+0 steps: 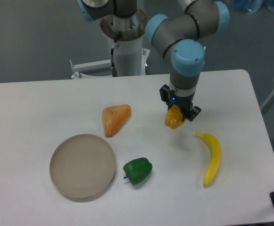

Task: Pick up the yellow pepper from the table
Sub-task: 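Carry the held yellow pepper toward the banana, keeping it raised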

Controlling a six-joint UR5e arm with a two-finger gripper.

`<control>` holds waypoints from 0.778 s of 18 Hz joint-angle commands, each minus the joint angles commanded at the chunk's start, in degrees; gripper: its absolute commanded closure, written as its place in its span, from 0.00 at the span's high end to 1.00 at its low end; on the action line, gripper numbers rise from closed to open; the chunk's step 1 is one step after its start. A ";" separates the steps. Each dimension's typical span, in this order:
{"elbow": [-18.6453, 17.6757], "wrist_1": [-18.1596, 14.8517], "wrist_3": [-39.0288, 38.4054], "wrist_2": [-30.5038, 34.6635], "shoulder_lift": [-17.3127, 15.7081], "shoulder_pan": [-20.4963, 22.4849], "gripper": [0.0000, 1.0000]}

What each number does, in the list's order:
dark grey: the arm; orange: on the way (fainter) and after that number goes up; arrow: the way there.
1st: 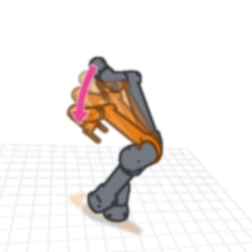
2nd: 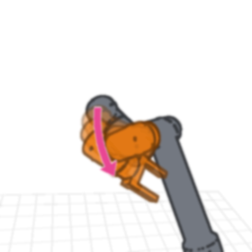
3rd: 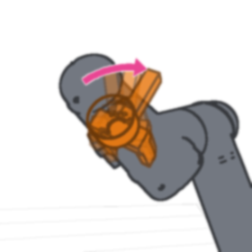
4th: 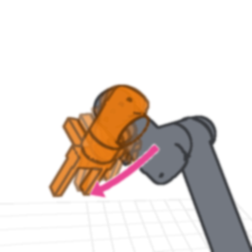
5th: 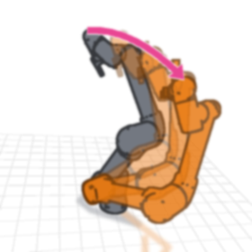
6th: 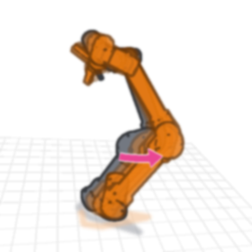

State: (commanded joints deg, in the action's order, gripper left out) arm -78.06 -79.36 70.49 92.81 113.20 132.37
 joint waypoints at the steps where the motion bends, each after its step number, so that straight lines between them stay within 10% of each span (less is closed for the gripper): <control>1: 0.80 -0.79 0.26 0.09 0.44 -0.09 0.16; 14: 2.21 -0.54 1.58 -2.20 1.50 -1.15 0.16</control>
State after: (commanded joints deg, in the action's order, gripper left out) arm -75.85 -79.89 72.07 90.62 114.70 131.22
